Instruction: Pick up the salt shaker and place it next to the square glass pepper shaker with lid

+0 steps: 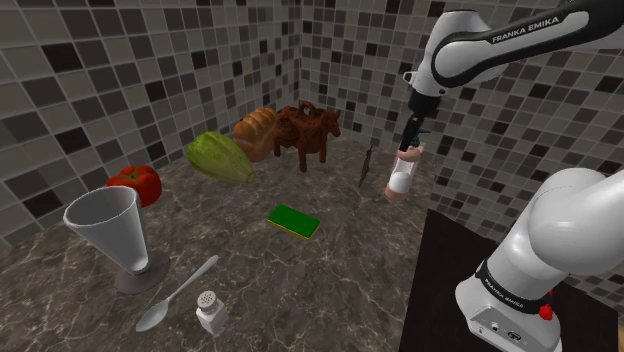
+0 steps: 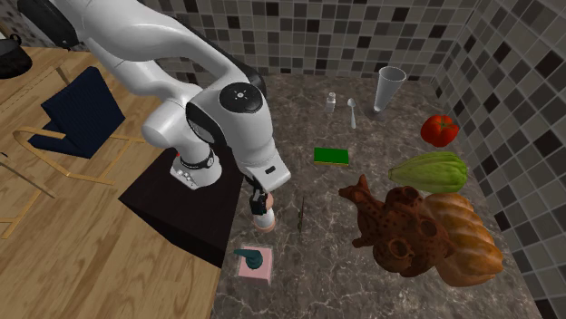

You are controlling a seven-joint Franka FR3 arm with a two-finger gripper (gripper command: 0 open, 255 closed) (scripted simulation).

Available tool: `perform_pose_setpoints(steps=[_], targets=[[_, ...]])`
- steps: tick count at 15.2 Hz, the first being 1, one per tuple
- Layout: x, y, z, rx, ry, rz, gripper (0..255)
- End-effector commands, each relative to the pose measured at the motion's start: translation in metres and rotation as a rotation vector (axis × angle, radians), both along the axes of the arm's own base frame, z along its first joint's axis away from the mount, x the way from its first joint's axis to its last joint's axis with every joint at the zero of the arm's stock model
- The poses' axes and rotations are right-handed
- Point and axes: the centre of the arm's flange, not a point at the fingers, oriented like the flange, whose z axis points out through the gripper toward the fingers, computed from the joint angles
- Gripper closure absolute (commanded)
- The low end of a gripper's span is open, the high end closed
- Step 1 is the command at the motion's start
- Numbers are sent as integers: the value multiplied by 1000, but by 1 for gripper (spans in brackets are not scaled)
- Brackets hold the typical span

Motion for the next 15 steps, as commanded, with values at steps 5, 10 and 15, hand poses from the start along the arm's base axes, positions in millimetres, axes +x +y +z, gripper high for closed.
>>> perform_pose_setpoints(steps=[5, 10, 15], targets=[[2, 0, -30, 0, -1, 2, 0], [2, 0, -30, 0, -1, 2, 0], [2, 0, -30, 0, -1, 2, 255]])
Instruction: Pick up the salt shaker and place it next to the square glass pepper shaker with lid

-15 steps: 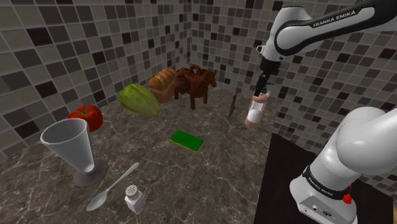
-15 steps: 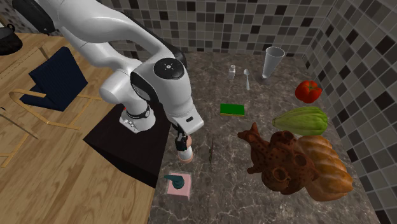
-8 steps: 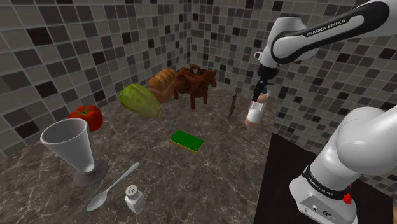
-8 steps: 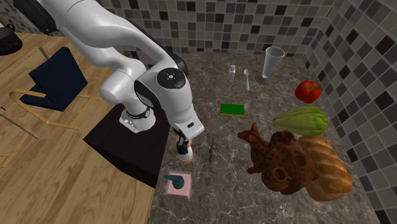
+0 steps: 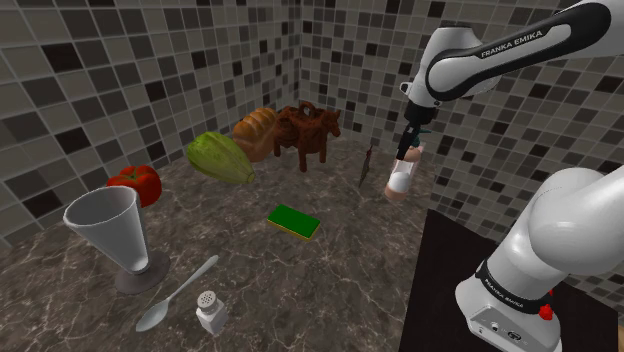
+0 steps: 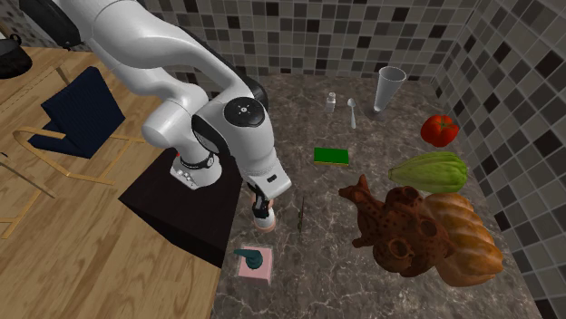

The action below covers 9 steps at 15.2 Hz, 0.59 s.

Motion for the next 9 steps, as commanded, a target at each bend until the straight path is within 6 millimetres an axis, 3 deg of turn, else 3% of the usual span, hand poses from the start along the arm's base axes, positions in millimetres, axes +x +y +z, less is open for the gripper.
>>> perform_pose_setpoints(steps=[1, 7, 9], targets=[[0, 0, -1, 0, 1, 0, 255], [0, 0, 0, 0, 1, 0, 255], [0, 0, 10, 0, 1, 0, 255]])
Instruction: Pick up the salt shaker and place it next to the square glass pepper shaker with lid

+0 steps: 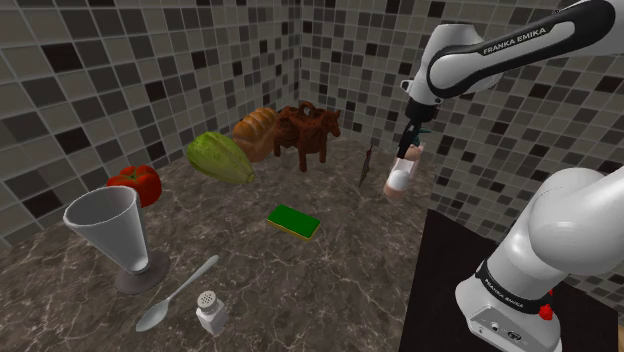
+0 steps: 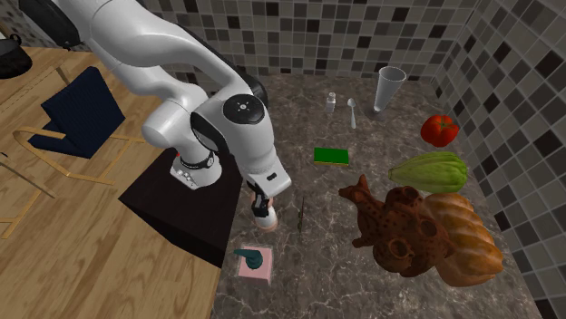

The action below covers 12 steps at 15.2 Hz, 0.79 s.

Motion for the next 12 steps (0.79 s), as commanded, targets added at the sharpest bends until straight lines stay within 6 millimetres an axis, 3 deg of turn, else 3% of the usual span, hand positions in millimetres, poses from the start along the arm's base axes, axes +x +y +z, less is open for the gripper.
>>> perform_pose_setpoints(steps=[1, 12], targets=[[0, 0, 9, 0, 0, 0, 255], [0, 0, 67, 0, 0, 0, 255]])
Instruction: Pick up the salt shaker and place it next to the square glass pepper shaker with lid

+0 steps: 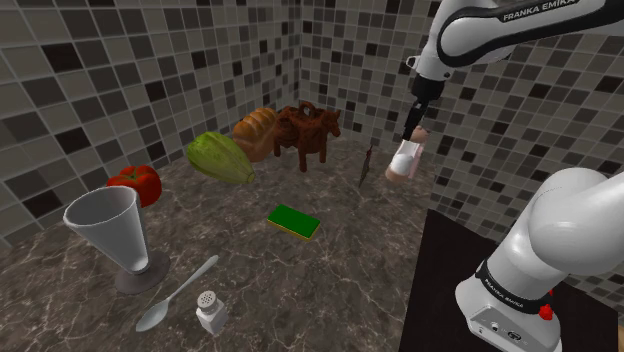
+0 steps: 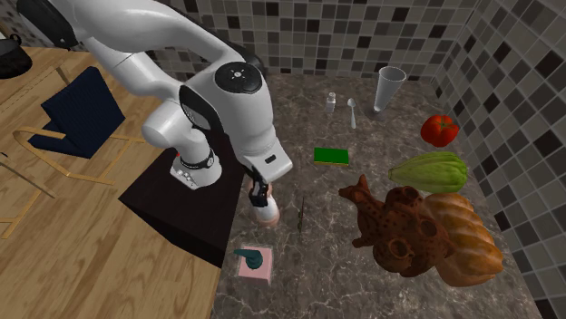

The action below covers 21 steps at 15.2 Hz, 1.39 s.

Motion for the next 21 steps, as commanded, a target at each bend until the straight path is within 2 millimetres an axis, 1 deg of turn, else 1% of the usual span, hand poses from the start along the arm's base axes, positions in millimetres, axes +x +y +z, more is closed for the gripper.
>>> perform_pose_setpoints(steps=[1, 21], targets=[[0, 1, 11, 0, 0, 0, 255], [0, 1, 117, 0, 0, 0, 255]])
